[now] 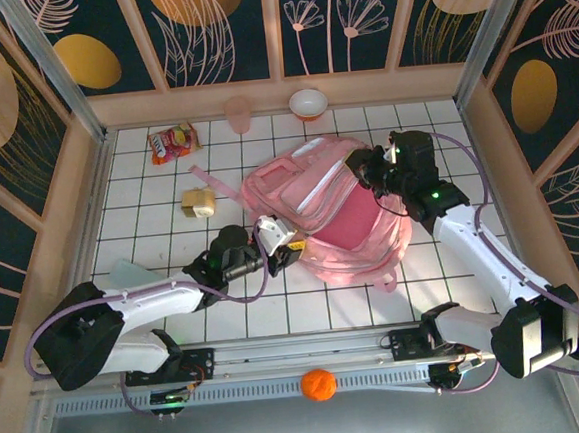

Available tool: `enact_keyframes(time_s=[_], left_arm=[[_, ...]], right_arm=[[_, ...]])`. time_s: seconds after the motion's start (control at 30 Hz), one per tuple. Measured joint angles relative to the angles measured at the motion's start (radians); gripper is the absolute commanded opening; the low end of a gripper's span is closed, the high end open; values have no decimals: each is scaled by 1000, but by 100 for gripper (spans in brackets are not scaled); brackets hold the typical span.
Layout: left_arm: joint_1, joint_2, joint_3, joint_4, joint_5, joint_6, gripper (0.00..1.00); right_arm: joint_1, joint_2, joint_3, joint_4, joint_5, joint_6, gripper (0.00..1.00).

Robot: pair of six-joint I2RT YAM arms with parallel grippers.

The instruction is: Pack books, pencil case, and school supplies into a backpack

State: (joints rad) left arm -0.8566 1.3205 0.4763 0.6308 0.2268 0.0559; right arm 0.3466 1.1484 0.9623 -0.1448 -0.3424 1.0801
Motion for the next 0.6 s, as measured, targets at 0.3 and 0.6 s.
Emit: enact_keyframes(time_s=[0.3,0.6], left_arm=[[0,0,-13,-3,14,12,51],[-4,61,18,-5,29,6,39]], right_arm=[[0,0,3,0,-4,0,0],[0,0,6,0,-12,3,0]])
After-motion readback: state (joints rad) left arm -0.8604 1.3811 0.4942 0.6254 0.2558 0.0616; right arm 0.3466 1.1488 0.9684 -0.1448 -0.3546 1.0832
